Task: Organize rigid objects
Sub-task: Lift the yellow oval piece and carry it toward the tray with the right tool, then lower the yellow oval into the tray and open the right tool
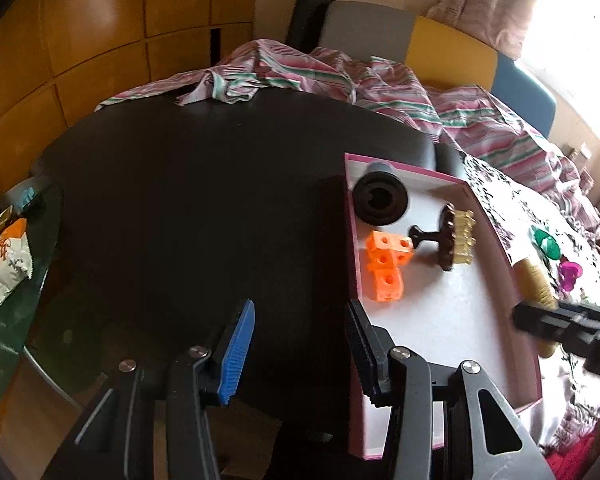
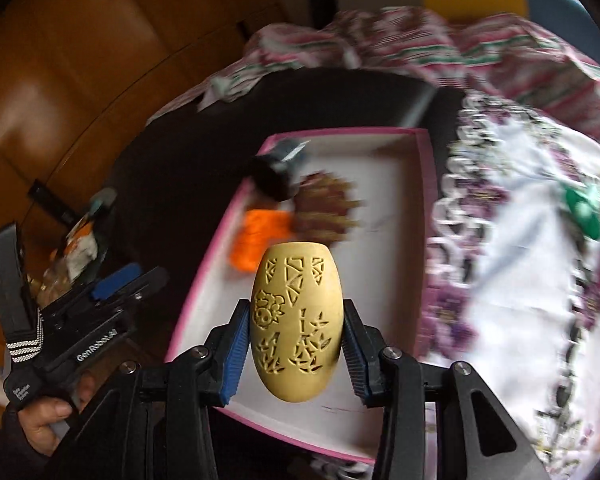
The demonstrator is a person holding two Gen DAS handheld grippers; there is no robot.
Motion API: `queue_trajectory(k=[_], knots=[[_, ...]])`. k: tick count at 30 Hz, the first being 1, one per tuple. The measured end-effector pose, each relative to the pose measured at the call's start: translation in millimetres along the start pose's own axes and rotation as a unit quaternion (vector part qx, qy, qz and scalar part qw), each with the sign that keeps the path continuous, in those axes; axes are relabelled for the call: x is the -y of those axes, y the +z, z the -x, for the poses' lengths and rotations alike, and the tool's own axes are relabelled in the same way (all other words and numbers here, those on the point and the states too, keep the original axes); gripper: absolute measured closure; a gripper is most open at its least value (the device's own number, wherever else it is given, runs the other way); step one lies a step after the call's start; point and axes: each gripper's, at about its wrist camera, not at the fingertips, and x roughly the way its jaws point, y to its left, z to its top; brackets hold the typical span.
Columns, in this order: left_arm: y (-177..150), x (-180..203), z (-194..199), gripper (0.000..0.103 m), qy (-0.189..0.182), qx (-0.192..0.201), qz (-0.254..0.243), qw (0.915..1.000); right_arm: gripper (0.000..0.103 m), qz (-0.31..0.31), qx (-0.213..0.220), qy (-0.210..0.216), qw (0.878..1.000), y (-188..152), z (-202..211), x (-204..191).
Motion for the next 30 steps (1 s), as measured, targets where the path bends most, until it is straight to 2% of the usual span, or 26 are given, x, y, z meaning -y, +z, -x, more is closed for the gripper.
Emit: queue_trajectory(k=[6,11,15,22,30], knots=[[1,-12,-1,0.055,0.011,0.001,0.014,0.9998,0.06,0.022,-0.039,0.031,0.999,6,-46,-39],[-1,-17,-4,0.057,0.017,-0.004,0.019,0.9997,0.059,0.027,-0.085,0.041,0.995,5,-85,-53],[-2,-19,-5,0.057,0.017,-0.005,0.022,0.9996,0.059,0.002,-0.079,0.045,0.996,4,-93,-46],[-2,-15,-1,0.057,0.018,0.003,0.016,0.9997,0.059,-0.008,-0.066,0.054,0.996,1,-82,-40],[-3,-12,10,0.056,0.02,0.014,0.011,0.9996,0.059,0.005,-0.035,0.028,0.999,1,-61,-39]])
